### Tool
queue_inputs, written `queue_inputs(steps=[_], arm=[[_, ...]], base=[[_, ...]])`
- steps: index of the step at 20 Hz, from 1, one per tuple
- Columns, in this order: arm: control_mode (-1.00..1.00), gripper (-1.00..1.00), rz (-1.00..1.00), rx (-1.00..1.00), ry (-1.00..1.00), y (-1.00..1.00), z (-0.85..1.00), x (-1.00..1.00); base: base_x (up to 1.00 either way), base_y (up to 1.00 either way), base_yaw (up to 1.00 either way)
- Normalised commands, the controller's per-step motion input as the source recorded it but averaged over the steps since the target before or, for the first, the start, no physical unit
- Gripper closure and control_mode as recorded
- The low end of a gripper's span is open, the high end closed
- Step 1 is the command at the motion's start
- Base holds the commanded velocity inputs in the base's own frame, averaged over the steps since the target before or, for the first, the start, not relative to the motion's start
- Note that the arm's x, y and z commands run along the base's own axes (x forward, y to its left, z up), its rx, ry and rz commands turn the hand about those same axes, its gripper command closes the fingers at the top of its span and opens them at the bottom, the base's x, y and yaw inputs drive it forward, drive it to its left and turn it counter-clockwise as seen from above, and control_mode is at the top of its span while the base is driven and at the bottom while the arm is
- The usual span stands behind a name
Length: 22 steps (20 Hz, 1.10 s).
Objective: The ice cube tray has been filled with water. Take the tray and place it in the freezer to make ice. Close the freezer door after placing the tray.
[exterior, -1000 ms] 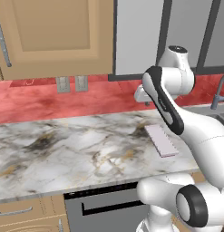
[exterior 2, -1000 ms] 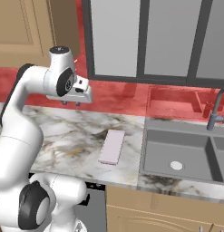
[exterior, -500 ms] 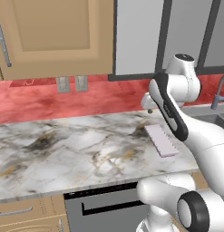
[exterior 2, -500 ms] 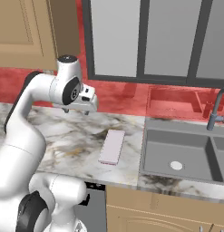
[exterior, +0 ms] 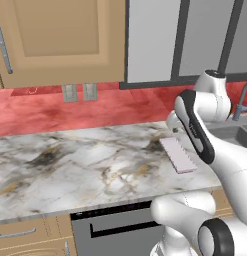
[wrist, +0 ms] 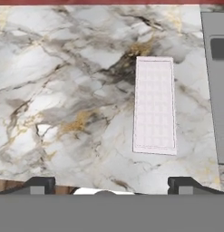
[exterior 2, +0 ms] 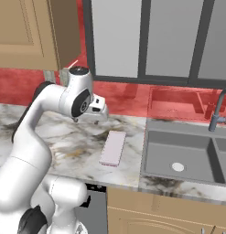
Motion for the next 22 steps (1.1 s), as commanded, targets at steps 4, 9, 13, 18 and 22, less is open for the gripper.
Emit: queue_inputs(steps=[4, 9, 13, 18, 22], arm=[[-1.00, -1.00, 0.00, 0.00, -0.01, -0.19, -0.33, 0.04], [-1.00, -1.00, 0.00, 0.00, 0.00, -0.10, -0.13, 0.26], [-1.00, -1.00, 0.00, 0.00, 0.00, -0.01, -0.19, 0.44], [-1.00, -1.00, 0.00, 0.00, -0.01, 0.00, -0.24, 0.49], [-1.00, -1.00, 0.00, 0.00, -0.02, 0.00, -0.27, 0.42]], base=[[0.00, 0.00, 0.00], [0.00, 0.00, 0.00], [0.00, 0.00, 0.00], [0.00, 0.00, 0.00], [0.00, 0.00, 0.00]])
